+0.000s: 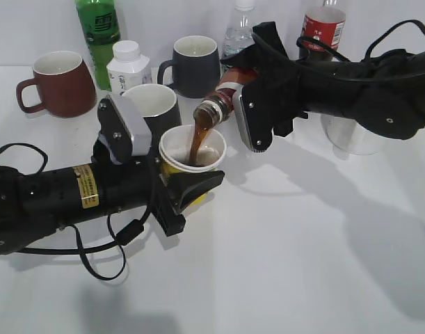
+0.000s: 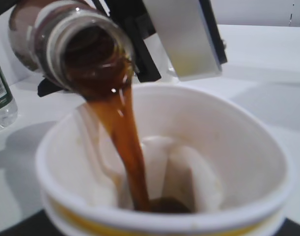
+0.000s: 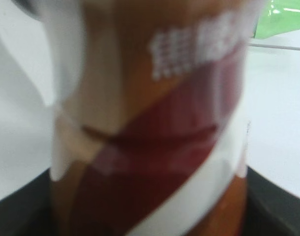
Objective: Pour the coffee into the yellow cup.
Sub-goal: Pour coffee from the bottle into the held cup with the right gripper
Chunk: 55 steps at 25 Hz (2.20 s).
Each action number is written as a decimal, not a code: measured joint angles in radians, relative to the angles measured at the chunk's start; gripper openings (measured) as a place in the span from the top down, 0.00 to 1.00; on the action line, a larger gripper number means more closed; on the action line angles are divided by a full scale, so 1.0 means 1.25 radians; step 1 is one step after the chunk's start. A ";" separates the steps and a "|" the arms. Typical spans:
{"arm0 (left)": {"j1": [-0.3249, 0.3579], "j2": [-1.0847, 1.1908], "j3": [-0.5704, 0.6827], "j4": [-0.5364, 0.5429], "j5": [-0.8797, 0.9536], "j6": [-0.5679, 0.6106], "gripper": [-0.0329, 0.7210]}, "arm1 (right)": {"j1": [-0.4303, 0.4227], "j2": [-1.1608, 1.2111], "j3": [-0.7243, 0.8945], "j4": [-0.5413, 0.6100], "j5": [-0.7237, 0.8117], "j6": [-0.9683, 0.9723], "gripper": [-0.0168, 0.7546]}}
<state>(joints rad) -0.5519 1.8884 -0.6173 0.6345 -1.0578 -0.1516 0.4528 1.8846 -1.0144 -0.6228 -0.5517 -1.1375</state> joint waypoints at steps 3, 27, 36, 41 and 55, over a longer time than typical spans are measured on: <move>0.000 0.000 0.000 0.000 0.004 0.000 0.42 | 0.000 0.000 0.000 0.000 0.000 -0.012 0.33; 0.000 0.000 0.000 0.000 0.007 0.000 0.42 | 0.000 0.000 0.000 0.000 -0.001 -0.018 0.33; 0.000 0.000 0.000 0.000 0.007 0.000 0.42 | 0.000 0.000 0.000 0.001 -0.003 -0.025 0.33; 0.000 0.000 0.000 0.000 0.008 0.000 0.42 | 0.000 0.000 0.000 0.001 -0.003 -0.032 0.33; 0.000 0.000 0.000 -0.001 0.010 0.000 0.43 | 0.000 0.000 0.000 0.027 -0.026 -0.058 0.33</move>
<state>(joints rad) -0.5519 1.8884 -0.6173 0.6336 -1.0449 -0.1516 0.4528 1.8846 -1.0144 -0.5896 -0.5842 -1.2102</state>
